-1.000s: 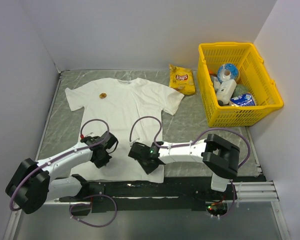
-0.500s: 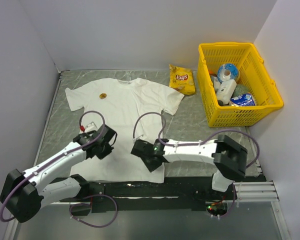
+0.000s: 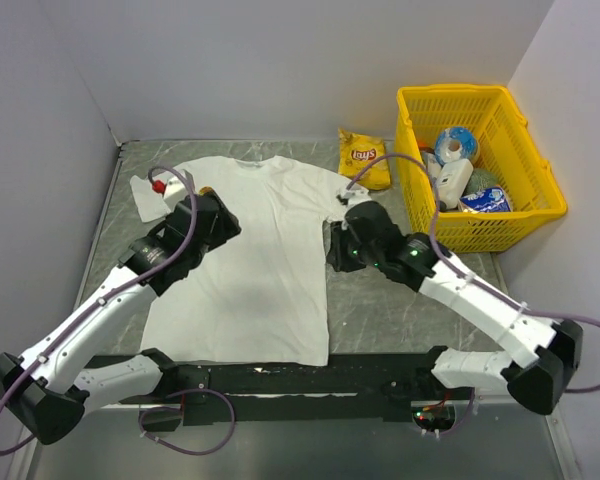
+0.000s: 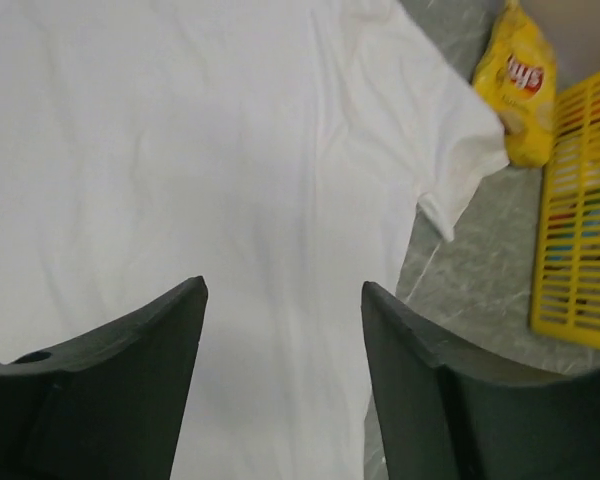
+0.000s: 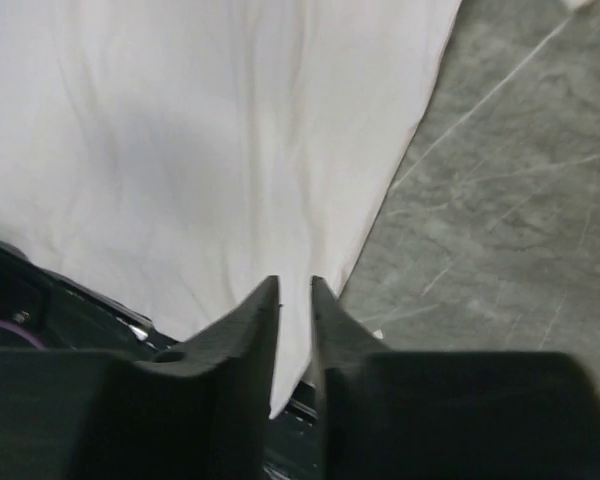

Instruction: Pin the brooch onto the clothing

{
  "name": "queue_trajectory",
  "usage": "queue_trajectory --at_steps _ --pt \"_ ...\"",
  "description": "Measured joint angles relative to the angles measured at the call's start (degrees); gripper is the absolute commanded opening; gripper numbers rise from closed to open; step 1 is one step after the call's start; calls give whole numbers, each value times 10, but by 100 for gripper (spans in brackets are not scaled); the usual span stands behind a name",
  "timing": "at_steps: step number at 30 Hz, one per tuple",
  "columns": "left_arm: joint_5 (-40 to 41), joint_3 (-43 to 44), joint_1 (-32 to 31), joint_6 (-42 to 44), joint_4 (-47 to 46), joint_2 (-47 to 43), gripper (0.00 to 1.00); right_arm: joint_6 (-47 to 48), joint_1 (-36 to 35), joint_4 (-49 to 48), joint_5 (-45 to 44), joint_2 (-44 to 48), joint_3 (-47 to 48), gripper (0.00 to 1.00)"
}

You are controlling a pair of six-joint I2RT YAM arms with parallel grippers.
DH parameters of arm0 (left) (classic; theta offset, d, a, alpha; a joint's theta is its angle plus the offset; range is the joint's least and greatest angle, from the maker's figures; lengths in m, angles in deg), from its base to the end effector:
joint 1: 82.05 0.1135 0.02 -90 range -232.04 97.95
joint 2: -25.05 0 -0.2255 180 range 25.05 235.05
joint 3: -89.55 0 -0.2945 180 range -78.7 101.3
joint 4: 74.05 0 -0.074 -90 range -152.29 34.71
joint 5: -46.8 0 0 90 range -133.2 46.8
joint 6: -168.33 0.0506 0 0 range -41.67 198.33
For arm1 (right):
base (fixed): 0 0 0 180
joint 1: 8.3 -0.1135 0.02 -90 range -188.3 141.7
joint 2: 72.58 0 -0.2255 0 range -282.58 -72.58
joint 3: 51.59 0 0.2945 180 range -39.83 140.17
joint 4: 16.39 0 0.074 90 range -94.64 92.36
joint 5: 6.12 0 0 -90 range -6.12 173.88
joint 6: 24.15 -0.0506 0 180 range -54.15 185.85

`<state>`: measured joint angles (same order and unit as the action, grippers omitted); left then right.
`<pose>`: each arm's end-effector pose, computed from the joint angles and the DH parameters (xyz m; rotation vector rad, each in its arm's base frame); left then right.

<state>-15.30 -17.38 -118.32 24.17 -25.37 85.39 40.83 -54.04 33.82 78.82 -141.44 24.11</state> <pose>0.2492 -0.1535 0.3047 -0.5964 2.0574 -0.3975 0.2276 0.2271 0.2735 -0.3836 2.3505 0.5084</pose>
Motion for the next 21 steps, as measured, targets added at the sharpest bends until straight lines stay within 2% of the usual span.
queue_trajectory --at_steps 2,5,6,7,8,12,21 --pt "-2 15 14 28 -17 3 84 5 21 -5 4 30 1 52" --pt "-20 31 43 58 -43 6 91 7 46 -19 8 72 3 83" --pt "-33 35 56 69 -54 6 98 10 53 -24 10 87 3 95" --pt "-51 38 70 82 -69 5 100 12 60 -29 12 101 4 99" --pt "-63 39 78 89 -80 4 97 14 67 -32 12 113 7 99" --pt "-127 39 109 122 -134 -7 96 23 86 -46 13 143 19 99" --pt "-187 33 111 143 -205 -40 96 24 111 -58 23 162 24 100"
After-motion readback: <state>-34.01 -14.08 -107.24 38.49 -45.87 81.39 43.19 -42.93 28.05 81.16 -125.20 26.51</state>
